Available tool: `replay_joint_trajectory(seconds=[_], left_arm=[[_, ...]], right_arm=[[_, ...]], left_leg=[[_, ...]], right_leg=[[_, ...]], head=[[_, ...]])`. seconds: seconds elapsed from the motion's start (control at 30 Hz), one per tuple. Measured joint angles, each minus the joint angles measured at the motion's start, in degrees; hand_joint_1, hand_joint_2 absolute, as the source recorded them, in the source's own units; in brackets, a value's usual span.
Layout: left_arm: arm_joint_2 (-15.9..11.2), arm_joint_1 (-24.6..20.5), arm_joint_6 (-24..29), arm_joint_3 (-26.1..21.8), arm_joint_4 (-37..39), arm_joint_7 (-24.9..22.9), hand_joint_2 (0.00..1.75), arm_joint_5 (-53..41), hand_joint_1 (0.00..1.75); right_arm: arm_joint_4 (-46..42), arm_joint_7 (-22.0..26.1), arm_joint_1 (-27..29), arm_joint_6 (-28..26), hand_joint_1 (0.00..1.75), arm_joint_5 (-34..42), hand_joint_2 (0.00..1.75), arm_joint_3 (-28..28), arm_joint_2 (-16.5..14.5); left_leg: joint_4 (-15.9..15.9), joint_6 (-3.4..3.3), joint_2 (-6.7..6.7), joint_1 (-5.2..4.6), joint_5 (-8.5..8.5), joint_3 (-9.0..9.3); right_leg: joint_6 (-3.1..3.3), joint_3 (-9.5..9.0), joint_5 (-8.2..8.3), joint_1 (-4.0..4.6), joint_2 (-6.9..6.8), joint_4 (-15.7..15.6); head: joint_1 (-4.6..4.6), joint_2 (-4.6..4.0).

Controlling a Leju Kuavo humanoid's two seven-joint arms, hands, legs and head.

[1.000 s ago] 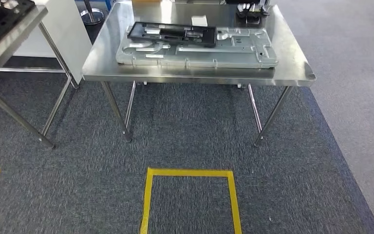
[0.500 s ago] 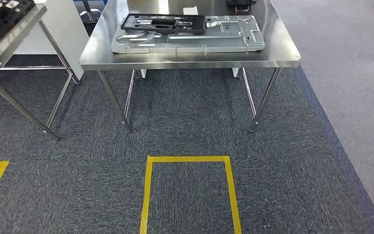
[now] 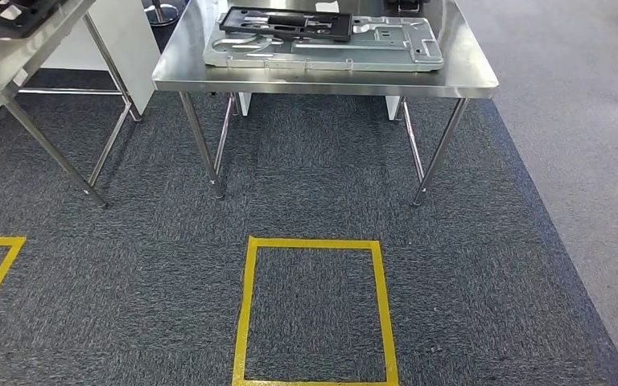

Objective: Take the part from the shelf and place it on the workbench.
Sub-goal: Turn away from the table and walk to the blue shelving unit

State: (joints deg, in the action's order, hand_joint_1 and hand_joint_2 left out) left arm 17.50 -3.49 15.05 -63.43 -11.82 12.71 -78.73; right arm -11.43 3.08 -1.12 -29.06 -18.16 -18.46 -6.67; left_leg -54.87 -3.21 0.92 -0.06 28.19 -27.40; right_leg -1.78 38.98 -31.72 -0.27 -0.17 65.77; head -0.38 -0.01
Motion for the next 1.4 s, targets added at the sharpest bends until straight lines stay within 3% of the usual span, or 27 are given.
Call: replay_joint_trajectory(seconds=[0.03, 0.07, 0.13, 0.2, 0.27, 0.3, 0.37, 0.4, 0.47, 0.53, 0.57, 0.6, 0.63, 0.7, 0.77, 0.8, 0.87, 0.93, 1.03, 1.07, 1.1, 1.13, 1.17, 1.23, 1.3, 1.33, 1.4], left_arm=[[0.01, 0.01, -0.04, 0.00, 0.00, 0.01, 0.00, -0.13, 0.00], [0.02, 0.02, -0.08, 0.00, 0.00, 0.01, 0.00, -0.23, 0.00], [0.04, 0.02, -0.10, 0.00, 0.00, 0.02, 0.00, -0.34, 0.00], [0.05, -0.01, -0.13, 0.00, 0.00, 0.03, 0.00, -0.36, 0.00], [0.07, -0.05, -0.17, 0.00, 0.00, 0.05, 0.00, -0.34, 0.00], [0.07, -0.06, -0.19, 0.00, 0.00, 0.05, 0.00, -0.31, 0.00], [0.06, 0.02, -0.24, 0.00, 0.00, 0.02, 0.00, -0.26, 0.00], [0.05, 0.06, -0.26, 0.00, 0.00, -0.02, 0.00, -0.25, 0.00], [0.02, 0.12, -0.29, 0.00, 0.00, -0.09, 0.00, -0.19, 0.00], [-0.02, 0.14, -0.29, 0.00, 0.00, -0.15, 0.00, -0.11, 0.00], [-0.03, 0.14, -0.29, 0.00, 0.00, -0.16, 0.00, -0.09, 0.00], [-0.04, 0.14, -0.29, 0.00, 0.00, -0.19, 0.00, -0.09, 0.00], [-0.04, 0.14, -0.29, 0.00, 0.00, -0.22, 0.00, -0.09, 0.00], [-0.04, 0.08, -0.31, 0.00, 0.00, -0.28, 0.00, -0.09, 0.00], [-0.04, -0.06, -0.37, 0.00, 0.00, -0.28, 0.00, -0.09, 0.00], [-0.04, -0.11, -0.43, 0.00, 0.00, -0.27, 0.00, -0.09, 0.00], [-0.01, -0.08, -0.56, 0.00, 0.00, -0.28, 0.00, -0.08, 0.00], [0.04, -0.03, -0.66, 0.00, 0.00, -0.32, 0.00, -0.08, 0.00], [0.07, -0.04, -0.74, 0.00, 0.00, -0.34, 0.00, -0.08, 0.00], [0.07, -0.04, -0.76, 0.00, 0.00, -0.34, 0.00, -0.08, 0.00], [0.07, -0.04, -0.79, 0.00, 0.00, -0.34, 0.00, -0.07, 0.00], [0.07, -0.04, -0.81, 0.00, 0.00, -0.34, 0.00, -0.05, 0.00], [0.07, -0.05, -0.84, 0.00, 0.00, -0.34, 0.00, -0.02, 0.00], [0.08, -0.07, -0.96, 0.00, 0.00, -0.34, 0.00, 0.06, 0.00], [0.09, -0.07, -1.16, 0.00, 0.00, -0.34, 0.00, 0.11, 0.00], [0.09, -0.07, -1.28, 0.00, 0.00, -0.34, 0.00, 0.14, 0.00], [0.06, -0.02, -1.43, 0.00, 0.00, -0.34, 0.00, 0.25, 0.00]], right_arm=[[0.00, -0.01, 0.05, 0.07, 0.00, 0.05, 0.00, -0.05, 0.03], [0.01, -0.02, 0.08, 0.11, 0.00, 0.10, 0.00, -0.14, 0.08], [0.02, -0.02, 0.10, 0.17, 0.00, 0.13, 0.00, -0.34, 0.19], [0.02, 0.01, 0.06, 0.26, 0.00, 0.13, 0.00, -0.48, 0.30], [0.02, 0.05, 0.04, 0.38, 0.00, 0.06, 0.00, -0.54, 0.34], [0.02, 0.07, 0.04, 0.45, 0.00, 0.01, 0.00, -0.57, 0.34], [0.06, 0.10, 0.09, 0.61, 0.00, -0.08, 0.00, -0.66, 0.35], [0.09, 0.11, 0.09, 0.68, 0.00, -0.09, 0.00, -0.69, 0.35], [0.15, 0.09, 0.09, 0.77, 0.00, -0.10, 0.00, -0.73, 0.36], [0.17, 0.08, 0.14, 0.80, 0.00, -0.10, 0.00, -0.74, 0.36], [0.18, 0.09, 0.16, 0.81, 0.00, -0.11, 0.00, -0.75, 0.35], [0.19, 0.09, 0.17, 0.82, 0.00, -0.11, 0.00, -0.75, 0.35], [0.20, 0.08, 0.18, 0.85, 0.00, -0.11, 0.00, -0.75, 0.35], [0.21, 0.05, 0.17, 0.93, 0.00, -0.11, 0.00, -0.75, 0.34], [0.22, -0.03, 0.17, 1.02, 0.00, -0.11, 0.00, -0.75, 0.32], [0.24, -0.08, 0.17, 1.04, 0.00, -0.12, 0.00, -0.76, 0.32], [0.31, -0.23, 0.24, 1.08, 0.00, -0.14, 0.00, -0.78, 0.33], [0.38, -0.33, 0.31, 1.10, 0.00, -0.15, 0.00, -0.81, 0.36], [0.42, -0.47, 0.37, 1.11, 0.00, -0.16, 0.00, -0.85, 0.38], [0.42, -0.50, 0.38, 1.12, 0.00, -0.18, 0.00, -0.85, 0.38], [0.43, -0.54, 0.38, 1.14, 0.00, -0.20, 0.00, -0.86, 0.39], [0.43, -0.60, 0.38, 1.16, 0.00, -0.22, 0.00, -0.86, 0.40], [0.44, -0.66, 0.36, 1.19, 0.00, -0.24, 0.00, -0.86, 0.42], [0.44, -0.76, 0.27, 1.22, 0.00, -0.36, 0.00, -0.86, 0.45], [0.45, -0.83, 0.26, 1.23, 0.00, -0.60, 0.00, -0.86, 0.46], [0.45, -0.87, 0.28, 1.25, 0.00, -0.74, 0.00, -0.86, 0.46], [0.49, -0.95, 0.32, 1.26, 0.00, -0.98, 0.00, -0.86, 0.46]], left_leg=[[-0.09, 0.01, 0.03, 0.01, -0.74, -0.97], [-0.25, 0.13, 0.08, 0.04, -1.44, -1.98], [-0.83, 0.54, 0.20, 0.17, -2.69, -4.06], [-1.83, 1.11, 0.21, 0.30, -3.55, -5.99], [-2.90, 1.83, 0.17, 0.24, -4.23, -7.32], [-3.16, 2.23, 0.19, 0.20, -4.67, -7.71], [-3.25, 3.07, 0.18, 0.30, -5.47, -8.29], [-3.63, 3.43, 0.08, 0.41, -4.84, -8.70], [-7.38, 3.99, -0.22, 0.64, -0.23, -10.21], [-14.66, 4.32, -0.32, 0.68, 5.39, -11.97], [-17.84, 4.37, -0.34, 0.68, 6.55, -12.28], [-19.53, 4.32, -0.35, 0.68, 6.31, -11.84], [-19.13, 4.17, -0.36, 0.67, 4.96, -10.37], [-12.79, 3.50, -0.40, 0.58, 2.39, -4.65], [-4.50, 2.78, -0.43, 0.29, 2.73, 1.09], [-2.13, 2.50, -0.44, 0.08, 3.28, 2.41], [-0.85, 1.92, -0.36, -0.04, 2.86, 2.27], [-0.48, 1.07, -0.15, 0.15, 1.50, 1.26], [-0.44, 0.26, 0.02, 0.16, -0.50, -1.05], [-0.58, 0.28, 0.04, 0.11, -1.15, -1.95], [-0.81, 0.37, 0.07, 0.08, -1.77, -2.89], [-1.12, 0.49, 0.10, 0.09, -2.33, -3.87], [-1.50, 0.66, 0.10, 0.11, -2.83, -4.88], [-2.47, 1.12, 0.04, 0.05, -3.61, -6.63], [-3.11, 1.74, 0.02, -0.10, -4.43, -7.62], [-3.18, 2.05, 0.05, -0.13, -4.89, -7.86], [-3.33, 2.72, -0.04, -0.08, -5.18, -8.35]], right_leg=[[-0.34, 0.64, -2.18, -0.22, 0.02, 3.74], [-0.65, 0.83, -2.80, -0.43, 0.03, 6.67], [-1.16, -1.23, -0.25, -0.91, 0.02, 7.63], [-1.44, -7.18, 2.08, -1.32, 0.04, 1.04], [-0.98, -12.86, 0.85, -1.28, 0.15, -7.12], [-0.49, -14.11, 0.05, -1.10, 0.21, -9.37], [0.79, -13.52, 0.32, -0.95, 0.08, -10.20], [1.40, -12.93, 0.92, -0.94, -0.05, -10.19], [2.41, -11.51, 2.24, -0.92, -0.44, -10.23], [2.86, -9.76, 3.52, -0.60, -0.62, -10.01], [2.92, -8.76, 4.14, -0.44, -0.64, -9.79], [2.93, -7.72, 4.70, -0.30, -0.66, -9.48], [2.91, -6.66, 5.22, -0.19, -0.65, -9.09], [2.73, -4.82, 6.10, -0.01, -0.56, -8.26], [2.28, -3.69, 6.99, 0.17, -0.52, -7.68], [1.97, -3.42, 7.50, 0.15, -0.57, -7.62], [1.24, -3.09, 8.43, 0.04, -0.62, -7.79], [0.59, -2.41, 6.68, -0.12, -0.35, -6.72], [-0.15, -0.13, -1.56, -0.41, -0.08, 1.91], [-0.36, 0.40, -3.06, -0.48, -0.07, 5.33], [-0.53, 0.33, -3.06, -0.55, -0.08, 7.53], [-0.64, -0.57, -1.80, -0.62, -0.08, 7.94], [-0.68, -2.51, 0.00, -0.69, -0.08, 6.29], [-0.50, -8.70, 1.56, -0.74, -0.05, -1.70], [0.19, -13.10, 0.42, -0.51, 0.05, -8.54], [0.64, -13.60, -0.02, -0.31, 0.11, -9.85], [1.74, -12.76, 0.75, -0.40, -0.02, -10.04]], head=[[0.09, 0.01], [0.10, 0.00], [0.09, 0.00], [0.12, 0.01], [0.16, 0.01], [0.17, 0.01], [0.19, 0.01], [0.15, 0.00], [-0.17, 0.00], [-0.56, 0.00], [-0.60, 0.00], [-0.62, 0.01], [-0.62, 0.01], [-0.63, 0.01], [-0.58, 0.01], [-0.60, 0.00], [-0.62, 0.00], [-0.57, 0.00], [-0.05, -0.01], [0.02, 0.00], [0.03, -0.01], [0.02, -0.01], [0.02, 0.00], [0.03, 0.01], [-0.02, 0.01], [-0.06, 0.01], [-0.03, 0.00]])
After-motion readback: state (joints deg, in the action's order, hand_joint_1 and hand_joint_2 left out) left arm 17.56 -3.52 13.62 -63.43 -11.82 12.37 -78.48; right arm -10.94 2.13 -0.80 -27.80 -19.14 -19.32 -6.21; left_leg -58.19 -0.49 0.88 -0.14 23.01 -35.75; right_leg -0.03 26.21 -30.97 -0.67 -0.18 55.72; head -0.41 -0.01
